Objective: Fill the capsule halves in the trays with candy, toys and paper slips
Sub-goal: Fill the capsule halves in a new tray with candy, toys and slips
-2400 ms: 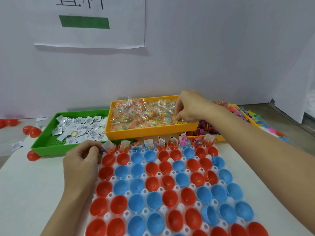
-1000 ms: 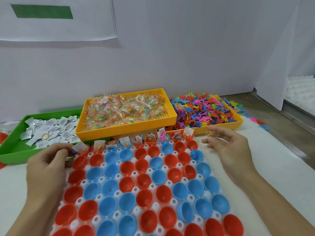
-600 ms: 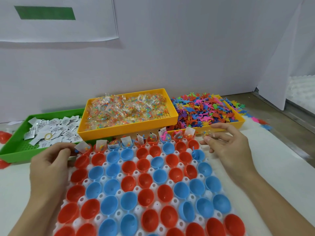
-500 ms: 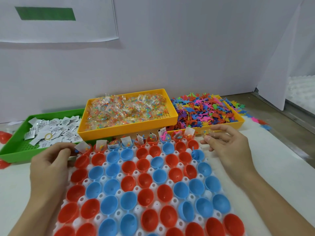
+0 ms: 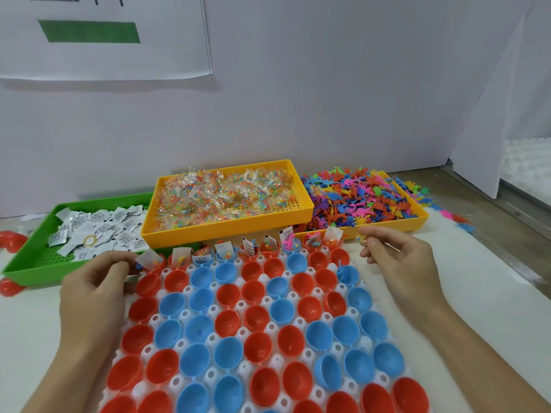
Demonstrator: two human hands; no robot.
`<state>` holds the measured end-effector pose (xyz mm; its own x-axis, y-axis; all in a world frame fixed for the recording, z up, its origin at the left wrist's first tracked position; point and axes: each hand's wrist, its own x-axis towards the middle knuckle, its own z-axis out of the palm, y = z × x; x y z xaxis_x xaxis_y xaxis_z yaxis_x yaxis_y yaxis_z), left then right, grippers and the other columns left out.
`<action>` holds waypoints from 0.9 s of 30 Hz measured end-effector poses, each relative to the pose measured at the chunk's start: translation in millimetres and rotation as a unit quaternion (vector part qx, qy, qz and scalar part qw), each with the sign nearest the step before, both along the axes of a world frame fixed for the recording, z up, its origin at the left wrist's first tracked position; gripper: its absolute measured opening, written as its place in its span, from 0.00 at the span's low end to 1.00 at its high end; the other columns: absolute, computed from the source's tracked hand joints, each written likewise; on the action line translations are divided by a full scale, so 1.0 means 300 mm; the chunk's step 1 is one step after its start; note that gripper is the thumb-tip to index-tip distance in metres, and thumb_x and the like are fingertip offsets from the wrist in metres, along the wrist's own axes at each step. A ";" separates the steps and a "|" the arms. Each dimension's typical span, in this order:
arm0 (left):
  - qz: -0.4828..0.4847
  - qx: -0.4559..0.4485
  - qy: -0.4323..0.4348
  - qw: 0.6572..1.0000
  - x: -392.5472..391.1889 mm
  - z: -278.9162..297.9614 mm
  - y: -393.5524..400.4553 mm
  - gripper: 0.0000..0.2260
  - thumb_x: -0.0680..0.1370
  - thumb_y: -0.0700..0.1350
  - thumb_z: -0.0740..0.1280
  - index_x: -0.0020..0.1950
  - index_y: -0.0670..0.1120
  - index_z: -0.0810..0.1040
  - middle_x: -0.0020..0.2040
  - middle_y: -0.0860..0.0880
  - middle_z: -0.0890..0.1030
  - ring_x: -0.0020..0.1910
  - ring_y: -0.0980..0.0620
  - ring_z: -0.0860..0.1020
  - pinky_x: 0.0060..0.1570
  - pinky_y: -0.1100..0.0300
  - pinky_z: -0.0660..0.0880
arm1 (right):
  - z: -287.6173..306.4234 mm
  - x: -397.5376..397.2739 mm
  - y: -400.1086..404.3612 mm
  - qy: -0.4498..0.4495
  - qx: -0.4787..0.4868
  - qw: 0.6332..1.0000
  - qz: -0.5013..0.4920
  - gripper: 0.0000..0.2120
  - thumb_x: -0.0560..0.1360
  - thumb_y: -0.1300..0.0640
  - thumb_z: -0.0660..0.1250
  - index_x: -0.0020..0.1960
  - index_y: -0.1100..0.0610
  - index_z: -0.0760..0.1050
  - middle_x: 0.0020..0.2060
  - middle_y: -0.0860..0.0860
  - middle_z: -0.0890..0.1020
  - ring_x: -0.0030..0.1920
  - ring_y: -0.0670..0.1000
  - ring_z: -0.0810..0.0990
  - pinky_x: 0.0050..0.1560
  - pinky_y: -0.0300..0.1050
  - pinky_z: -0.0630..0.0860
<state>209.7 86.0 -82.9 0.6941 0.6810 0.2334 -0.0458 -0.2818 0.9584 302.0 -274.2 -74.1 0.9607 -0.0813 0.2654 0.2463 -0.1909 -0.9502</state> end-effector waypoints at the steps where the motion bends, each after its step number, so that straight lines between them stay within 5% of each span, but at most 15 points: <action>1: -0.002 0.001 -0.002 1.000 0.000 0.000 0.000 0.17 0.77 0.35 0.61 0.40 0.52 0.83 0.36 0.49 0.84 0.38 0.41 0.81 0.29 0.63 0.77 | 0.001 0.000 0.000 0.001 0.004 1.000 0.000 0.11 0.78 0.69 0.66 0.52 0.57 0.84 0.38 0.44 0.85 0.36 0.42 0.82 0.39 0.32 0.78; 9: -0.007 0.001 -0.003 1.000 -0.002 0.003 -0.002 0.16 0.78 0.35 0.61 0.40 0.52 0.83 0.36 0.49 0.84 0.38 0.42 0.81 0.28 0.61 0.78 | 0.014 -0.013 0.004 0.010 0.034 0.999 0.022 0.13 0.71 0.69 0.74 0.51 0.54 0.84 0.40 0.45 0.87 0.42 0.45 0.85 0.45 0.31 0.79; 15: 0.000 -0.001 -0.006 1.000 -0.003 0.012 -0.012 0.15 0.78 0.34 0.61 0.39 0.48 0.82 0.42 0.42 0.83 0.39 0.43 0.80 0.30 0.66 0.77 | 0.027 -0.018 0.017 0.004 0.033 0.999 0.020 0.16 0.73 0.73 0.70 0.48 0.52 0.83 0.37 0.50 0.85 0.36 0.45 0.84 0.39 0.32 0.79; 22: 0.008 -0.024 -0.010 1.000 -0.011 0.029 -0.019 0.18 0.77 0.34 0.60 0.37 0.52 0.83 0.34 0.52 0.83 0.32 0.55 0.81 0.29 0.67 0.77 | 0.054 -0.032 0.030 -0.026 -0.016 0.999 0.027 0.16 0.77 0.71 0.67 0.47 0.50 0.81 0.36 0.44 0.84 0.36 0.44 0.82 0.38 0.31 0.77; 27: 0.005 -0.034 -0.033 0.999 -0.018 0.059 -0.015 0.17 0.74 0.35 0.59 0.36 0.51 0.83 0.39 0.44 0.83 0.34 0.55 0.81 0.36 0.64 0.79 | 0.076 -0.057 0.039 -0.044 -0.037 0.997 0.046 0.14 0.76 0.69 0.68 0.47 0.50 0.81 0.39 0.45 0.84 0.39 0.44 0.81 0.39 0.32 0.77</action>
<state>204.3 81.6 -65.2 0.6712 0.7041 0.2316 -0.1064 -0.2177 0.9702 285.0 -262.5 -51.3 0.9358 0.0289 0.3514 0.3483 -0.2317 -0.9083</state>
